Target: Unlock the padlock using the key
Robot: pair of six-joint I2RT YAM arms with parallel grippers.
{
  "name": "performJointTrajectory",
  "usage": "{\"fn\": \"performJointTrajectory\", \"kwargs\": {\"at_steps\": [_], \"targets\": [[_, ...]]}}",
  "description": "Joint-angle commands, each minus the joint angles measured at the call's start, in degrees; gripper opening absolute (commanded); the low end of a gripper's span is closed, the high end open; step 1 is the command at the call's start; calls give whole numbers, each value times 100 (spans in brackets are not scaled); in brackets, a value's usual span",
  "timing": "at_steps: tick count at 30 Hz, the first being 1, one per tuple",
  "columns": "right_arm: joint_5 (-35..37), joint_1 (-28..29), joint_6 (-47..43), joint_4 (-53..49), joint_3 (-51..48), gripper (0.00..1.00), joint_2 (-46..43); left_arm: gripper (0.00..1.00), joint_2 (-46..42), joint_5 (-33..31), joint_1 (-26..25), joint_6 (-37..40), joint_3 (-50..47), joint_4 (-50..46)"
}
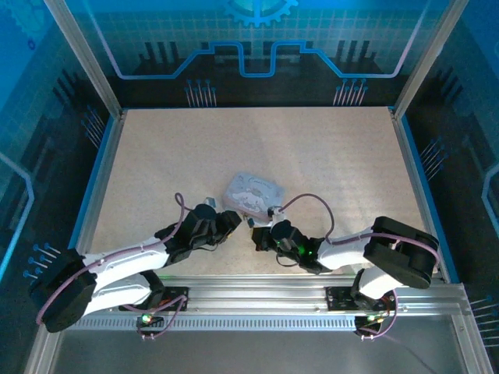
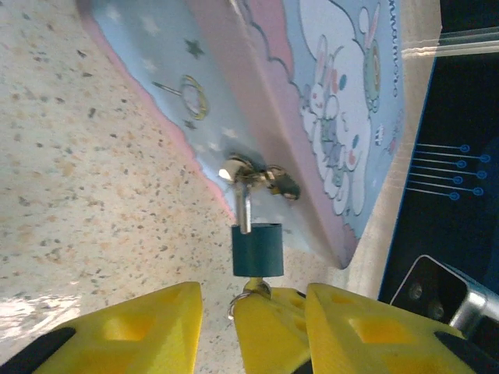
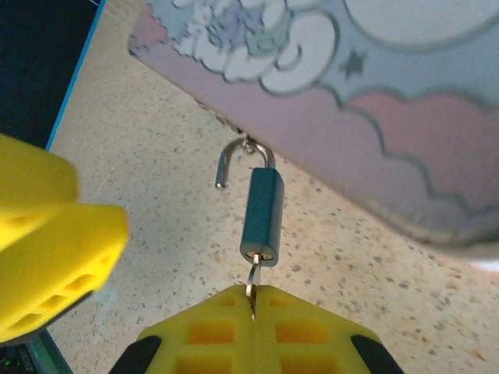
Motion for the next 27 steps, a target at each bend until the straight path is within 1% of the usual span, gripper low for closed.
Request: {"fn": "performJointTrajectory", "kwargs": {"at_steps": [1,4,14,20,24,27], "targets": [[-74,-120,591,-39,-127,0,154,42,-168,-251,-26,268,115,-475],[-174,-139,778,-73,-117,3,232,43,-219,-291,-21,308,120,-551],[-195,-155,823,60,-128,4,493,45,-206,-321,-12,341,128,-604],[-144,-165,817,-91,-126,14,411,48,-214,-318,47,390,130,-687],[-67,-182,879,-369,-128,29,270,51,-263,-322,146,492,152,-831],[15,-189,863,-484,-194,35,102,53,-344,-268,266,683,180,-967]]}}
